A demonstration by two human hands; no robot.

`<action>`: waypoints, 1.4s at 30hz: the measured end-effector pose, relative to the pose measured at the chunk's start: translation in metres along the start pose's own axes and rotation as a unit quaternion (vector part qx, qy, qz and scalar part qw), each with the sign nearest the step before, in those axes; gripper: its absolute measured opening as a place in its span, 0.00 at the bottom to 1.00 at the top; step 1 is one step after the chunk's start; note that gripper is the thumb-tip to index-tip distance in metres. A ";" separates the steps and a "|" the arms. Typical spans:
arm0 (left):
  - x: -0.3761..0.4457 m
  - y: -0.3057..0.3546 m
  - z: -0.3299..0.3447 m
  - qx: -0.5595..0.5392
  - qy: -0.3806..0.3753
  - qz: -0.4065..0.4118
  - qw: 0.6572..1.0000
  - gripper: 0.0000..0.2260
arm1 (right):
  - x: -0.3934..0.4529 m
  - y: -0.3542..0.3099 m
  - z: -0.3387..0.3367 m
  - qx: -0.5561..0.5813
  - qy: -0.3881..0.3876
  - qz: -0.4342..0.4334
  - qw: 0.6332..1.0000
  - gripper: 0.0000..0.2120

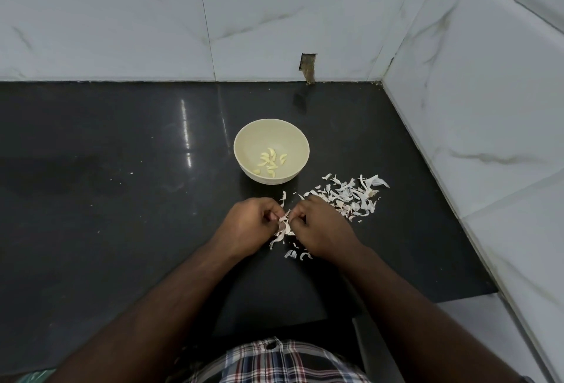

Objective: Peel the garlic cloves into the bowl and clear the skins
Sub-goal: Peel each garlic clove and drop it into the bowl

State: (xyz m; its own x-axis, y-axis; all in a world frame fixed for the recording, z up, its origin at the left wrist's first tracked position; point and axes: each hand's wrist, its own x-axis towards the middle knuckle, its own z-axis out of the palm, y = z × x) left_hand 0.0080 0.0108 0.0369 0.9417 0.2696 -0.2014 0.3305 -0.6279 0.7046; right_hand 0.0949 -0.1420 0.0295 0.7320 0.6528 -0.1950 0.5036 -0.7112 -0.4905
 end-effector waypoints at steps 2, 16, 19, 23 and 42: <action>-0.001 0.001 0.000 0.011 0.000 0.008 1.000 0.08 | 0.001 0.000 -0.003 0.016 -0.004 -0.007 1.000 0.06; 0.001 -0.002 0.009 0.033 0.017 -0.008 0.999 0.09 | -0.009 -0.001 -0.007 -0.078 -0.067 -0.078 0.992 0.17; -0.001 -0.001 0.009 0.022 0.017 -0.015 0.999 0.09 | -0.010 -0.002 -0.008 -0.108 -0.049 -0.104 0.987 0.12; -0.003 -0.001 0.007 0.006 0.026 -0.024 0.999 0.08 | -0.008 0.000 -0.008 -0.116 -0.040 -0.118 0.985 0.10; -0.003 0.011 0.006 -0.291 0.054 -0.027 0.955 0.03 | -0.021 -0.011 -0.026 0.452 0.060 0.019 0.890 0.08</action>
State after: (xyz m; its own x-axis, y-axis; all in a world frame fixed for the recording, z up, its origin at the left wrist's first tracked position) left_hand 0.0088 -0.0013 0.0413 0.9020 0.3831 -0.1990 0.2576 -0.1078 0.9602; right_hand 0.0854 -0.1544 0.0610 0.8112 0.5622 -0.1610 -0.0581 -0.1964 -0.9788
